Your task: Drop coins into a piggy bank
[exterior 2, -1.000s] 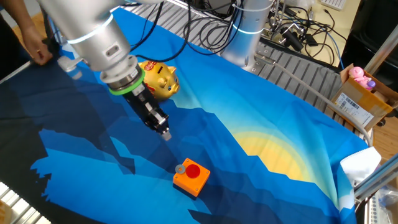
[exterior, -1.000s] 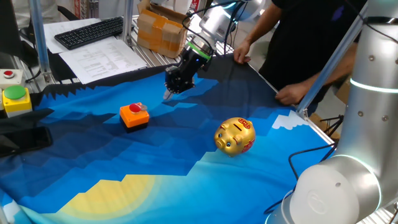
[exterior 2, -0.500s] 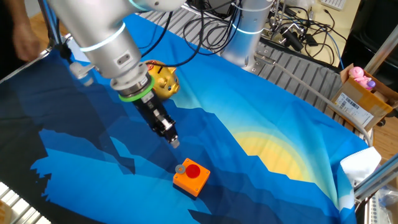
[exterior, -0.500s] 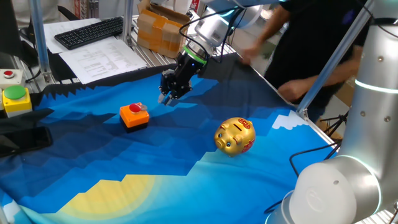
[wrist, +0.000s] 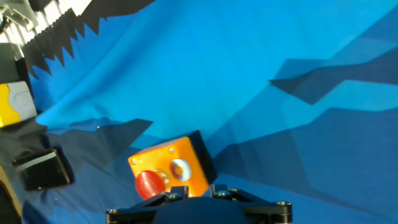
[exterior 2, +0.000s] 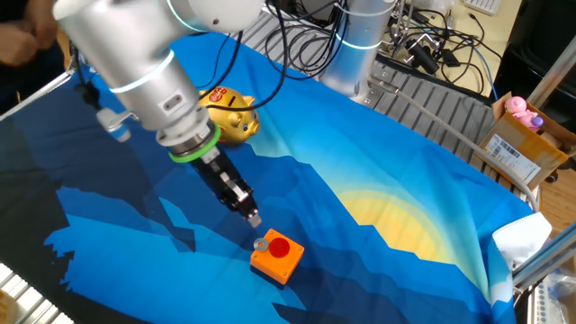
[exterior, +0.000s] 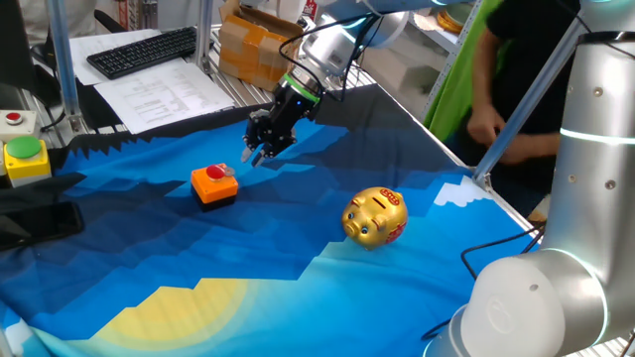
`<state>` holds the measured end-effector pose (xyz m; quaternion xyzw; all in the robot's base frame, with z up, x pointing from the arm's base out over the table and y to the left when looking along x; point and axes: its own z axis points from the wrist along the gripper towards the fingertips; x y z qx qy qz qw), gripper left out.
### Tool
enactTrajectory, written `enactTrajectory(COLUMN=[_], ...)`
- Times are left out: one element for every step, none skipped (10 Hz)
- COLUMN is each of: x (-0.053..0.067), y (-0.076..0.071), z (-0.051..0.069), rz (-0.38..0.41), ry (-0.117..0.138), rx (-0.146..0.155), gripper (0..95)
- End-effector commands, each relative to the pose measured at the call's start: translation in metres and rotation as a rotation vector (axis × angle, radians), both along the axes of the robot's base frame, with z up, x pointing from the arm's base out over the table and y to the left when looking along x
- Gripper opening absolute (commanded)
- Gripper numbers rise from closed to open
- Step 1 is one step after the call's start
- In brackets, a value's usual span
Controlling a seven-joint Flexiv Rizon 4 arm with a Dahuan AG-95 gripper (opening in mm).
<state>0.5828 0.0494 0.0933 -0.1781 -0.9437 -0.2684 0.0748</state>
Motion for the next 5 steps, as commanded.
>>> enactTrajectory(x=[0.0059, 0.0077, 0.0088, 0.0087, 0.0094], y=[0.0013, 0.0004, 0.0, 0.0004, 0.0003], z=[-0.0074, -0.0078, -0.0071, -0.0068, -0.0057], rz=[-0.015, -0.008, -0.018, -0.027, -0.028], ry=[-0.006, -0.004, 0.0, -0.003, -0.003], rx=[0.002, 0.001, 0.007, 0.003, -0.002], gripper=[19.0, 19.0, 19.0, 19.0, 19.0])
